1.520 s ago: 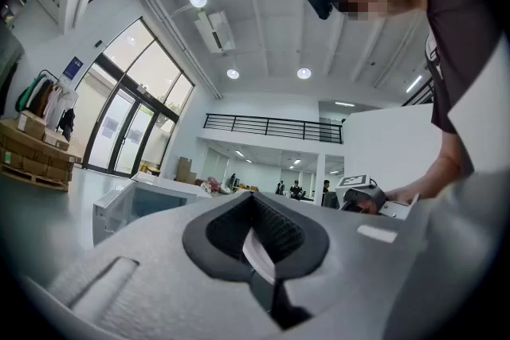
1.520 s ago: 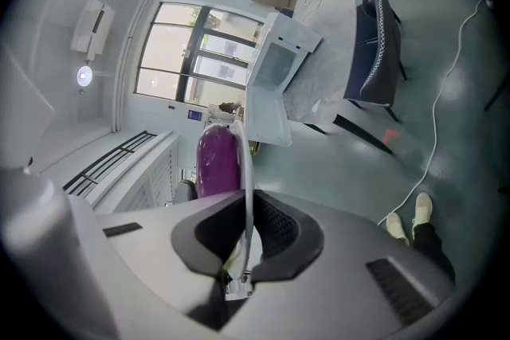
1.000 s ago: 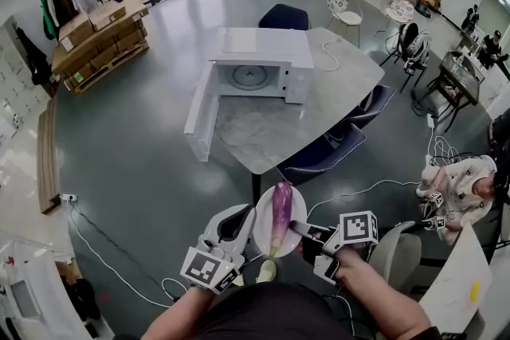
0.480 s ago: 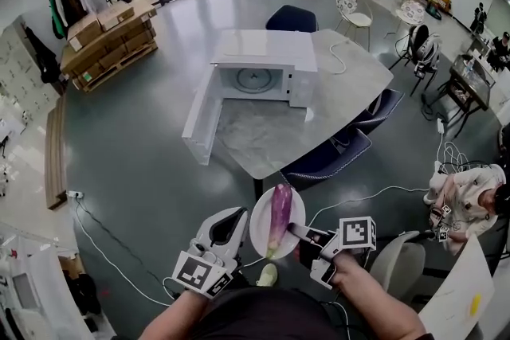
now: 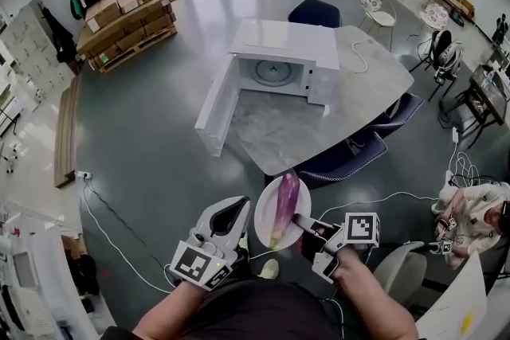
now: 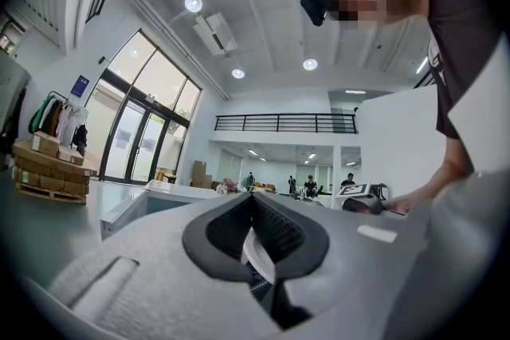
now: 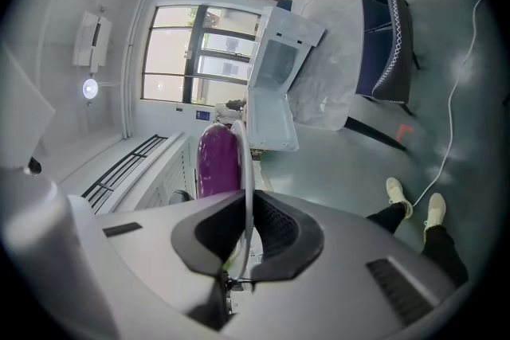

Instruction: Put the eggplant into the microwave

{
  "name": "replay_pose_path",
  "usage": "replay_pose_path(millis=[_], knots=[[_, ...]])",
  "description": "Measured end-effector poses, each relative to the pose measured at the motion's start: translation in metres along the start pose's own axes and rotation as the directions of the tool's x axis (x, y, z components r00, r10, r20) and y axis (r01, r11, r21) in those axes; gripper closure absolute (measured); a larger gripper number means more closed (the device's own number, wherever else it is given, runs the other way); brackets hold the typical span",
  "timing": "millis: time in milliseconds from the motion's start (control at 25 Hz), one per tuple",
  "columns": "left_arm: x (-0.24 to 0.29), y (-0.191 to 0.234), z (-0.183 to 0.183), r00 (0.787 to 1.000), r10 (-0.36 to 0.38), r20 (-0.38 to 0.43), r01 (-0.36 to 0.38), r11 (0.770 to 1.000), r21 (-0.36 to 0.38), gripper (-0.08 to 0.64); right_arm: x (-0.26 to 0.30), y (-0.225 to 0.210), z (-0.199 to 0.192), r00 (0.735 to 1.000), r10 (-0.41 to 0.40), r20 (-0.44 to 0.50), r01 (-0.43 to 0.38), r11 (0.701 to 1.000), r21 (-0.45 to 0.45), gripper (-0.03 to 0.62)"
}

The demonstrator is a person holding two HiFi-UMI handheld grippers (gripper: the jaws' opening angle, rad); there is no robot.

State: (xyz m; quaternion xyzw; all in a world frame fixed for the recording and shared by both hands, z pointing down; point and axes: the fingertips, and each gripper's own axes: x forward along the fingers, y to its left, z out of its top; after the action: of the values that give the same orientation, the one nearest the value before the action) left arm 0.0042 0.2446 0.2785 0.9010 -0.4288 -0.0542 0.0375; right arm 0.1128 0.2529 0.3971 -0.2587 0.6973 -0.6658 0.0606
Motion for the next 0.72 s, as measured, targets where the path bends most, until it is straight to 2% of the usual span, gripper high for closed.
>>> replay_pose_path(millis=[280,720], knots=[[0.031,0.04,-0.008,1.0,-0.024,0.008,0.024,0.999,-0.031,0.554,0.035,0.0,0.032,1.0,-0.02,0.008,0.02,1.0,0.024,0.563],[0.111,0.14,0.003,0.992,-0.125,0.013,0.126,0.992,-0.032,0.554,0.113,0.014,0.126,0.992,-0.094,0.079,0.091,0.995,0.033,0.563]])
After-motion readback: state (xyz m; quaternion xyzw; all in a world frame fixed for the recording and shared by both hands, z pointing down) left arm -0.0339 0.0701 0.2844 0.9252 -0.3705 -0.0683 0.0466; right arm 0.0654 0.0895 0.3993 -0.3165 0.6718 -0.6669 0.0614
